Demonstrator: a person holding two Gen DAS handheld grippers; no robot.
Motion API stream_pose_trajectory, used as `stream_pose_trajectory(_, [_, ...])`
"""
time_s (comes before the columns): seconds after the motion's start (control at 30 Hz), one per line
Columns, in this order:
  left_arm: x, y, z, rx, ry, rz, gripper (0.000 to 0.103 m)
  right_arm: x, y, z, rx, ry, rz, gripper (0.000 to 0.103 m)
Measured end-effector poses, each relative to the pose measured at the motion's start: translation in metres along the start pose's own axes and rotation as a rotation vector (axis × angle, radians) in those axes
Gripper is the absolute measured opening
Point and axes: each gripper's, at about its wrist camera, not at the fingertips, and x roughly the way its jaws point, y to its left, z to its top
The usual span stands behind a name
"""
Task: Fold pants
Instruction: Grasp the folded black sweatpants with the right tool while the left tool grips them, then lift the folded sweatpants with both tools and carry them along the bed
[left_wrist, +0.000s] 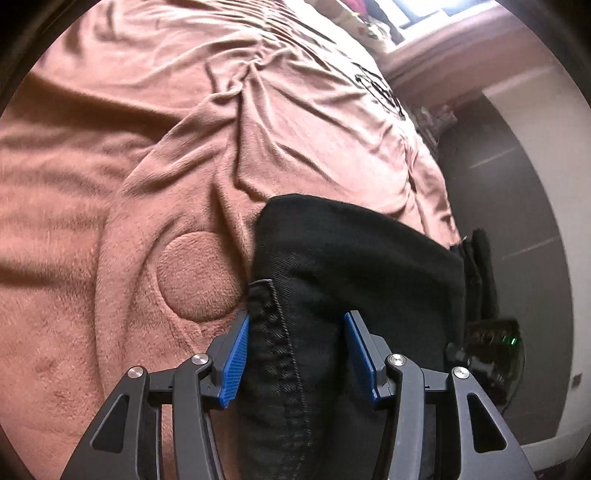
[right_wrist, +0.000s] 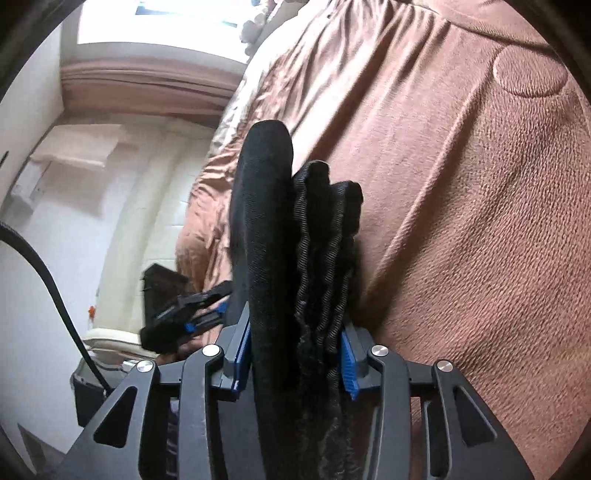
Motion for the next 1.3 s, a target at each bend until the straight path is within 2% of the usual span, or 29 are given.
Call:
stream_pose_trajectory(0.1, [0.006, 0.006, 0.004, -0.023, 0.017, -0.009, 0.053, 0.008, -0.003, 0.004, 0.015, 0.013, -0.011, 0.039])
stream_pose_trajectory(0.3, [0.018, 0.027, 0.013, -0.094, 0.029, -0.115, 0.054, 0.014, -0.001, 0.014, 0.013, 0.045, -0.013, 0.043])
stream_pose_trajectory(0.47, [0.020, 0.028, 0.021, -0.105, 0.012, -0.135, 0.054, 0.021, -0.002, 0.016, 0.022, 0.054, -0.004, 0.044])
stream_pose_trajectory(0.57, [0.019, 0.027, 0.023, -0.112, 0.007, -0.140, 0.054, 0.015, -0.008, 0.012, 0.041, 0.042, 0.000, 0.040])
stream_pose_trajectory(0.67, [0.012, 0.019, 0.022, -0.090, -0.015, -0.127, 0.049, 0.008, -0.003, 0.007, 0.012, 0.031, -0.011, 0.032])
stream_pose_trajectory(0.8, [-0.007, 0.010, 0.015, -0.068, -0.059, -0.122, 0.041, -0.002, 0.007, 0.001, -0.032, 0.008, -0.006, 0.029])
stream_pose_trajectory(0.97, [-0.030, -0.001, 0.007, -0.047, -0.107, -0.106, 0.041, -0.010, 0.026, -0.011, -0.093, -0.034, -0.009, 0.029])
stream_pose_trajectory(1.3, [-0.073, -0.031, -0.009, 0.007, -0.185, -0.143, 0.036, -0.034, 0.055, -0.038, -0.172, -0.108, 0.002, 0.026])
